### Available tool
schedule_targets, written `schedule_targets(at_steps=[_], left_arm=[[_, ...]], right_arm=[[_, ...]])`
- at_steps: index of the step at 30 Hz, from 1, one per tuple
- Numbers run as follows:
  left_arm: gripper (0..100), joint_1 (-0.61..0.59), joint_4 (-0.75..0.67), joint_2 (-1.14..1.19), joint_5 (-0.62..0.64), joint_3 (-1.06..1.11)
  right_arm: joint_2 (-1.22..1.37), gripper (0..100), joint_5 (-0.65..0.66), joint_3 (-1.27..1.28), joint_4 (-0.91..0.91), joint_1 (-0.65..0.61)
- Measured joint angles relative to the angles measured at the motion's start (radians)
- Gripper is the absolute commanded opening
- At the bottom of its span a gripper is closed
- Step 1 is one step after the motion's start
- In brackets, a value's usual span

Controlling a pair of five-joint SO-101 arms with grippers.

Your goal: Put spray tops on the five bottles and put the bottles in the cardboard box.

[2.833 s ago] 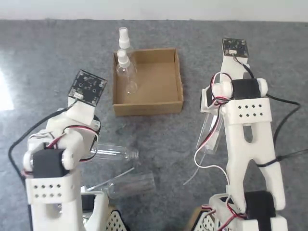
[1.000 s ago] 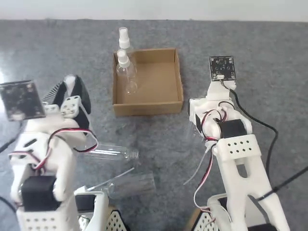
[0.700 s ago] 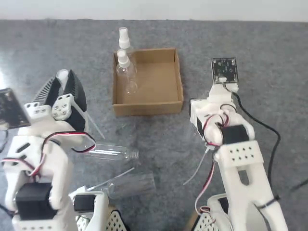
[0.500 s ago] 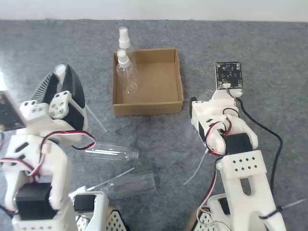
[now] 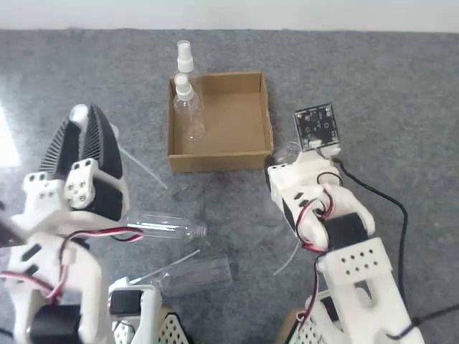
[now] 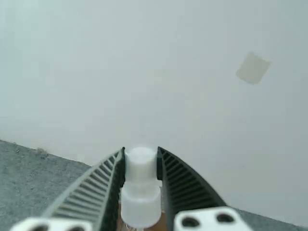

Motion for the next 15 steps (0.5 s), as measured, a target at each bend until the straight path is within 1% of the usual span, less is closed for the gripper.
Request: schedule_targets(at_steps=[4, 10, 15], left_arm=[[1, -0.002, -0.026, -0.029, 0.000, 0.078], [1, 0.000, -0.028, -0.094, 0.028, 0.091], [1, -0.002, -0.028, -0.149, 0.046, 0.095]], right_arm=[[-0.063, 10.1, 0.020, 0.035, 0.000, -0.046], [-0.164, 10.0, 0.100, 0.101, 0.000, -0.127], [-0.193, 10.0, 0.155, 0.175, -0.068, -0.169]])
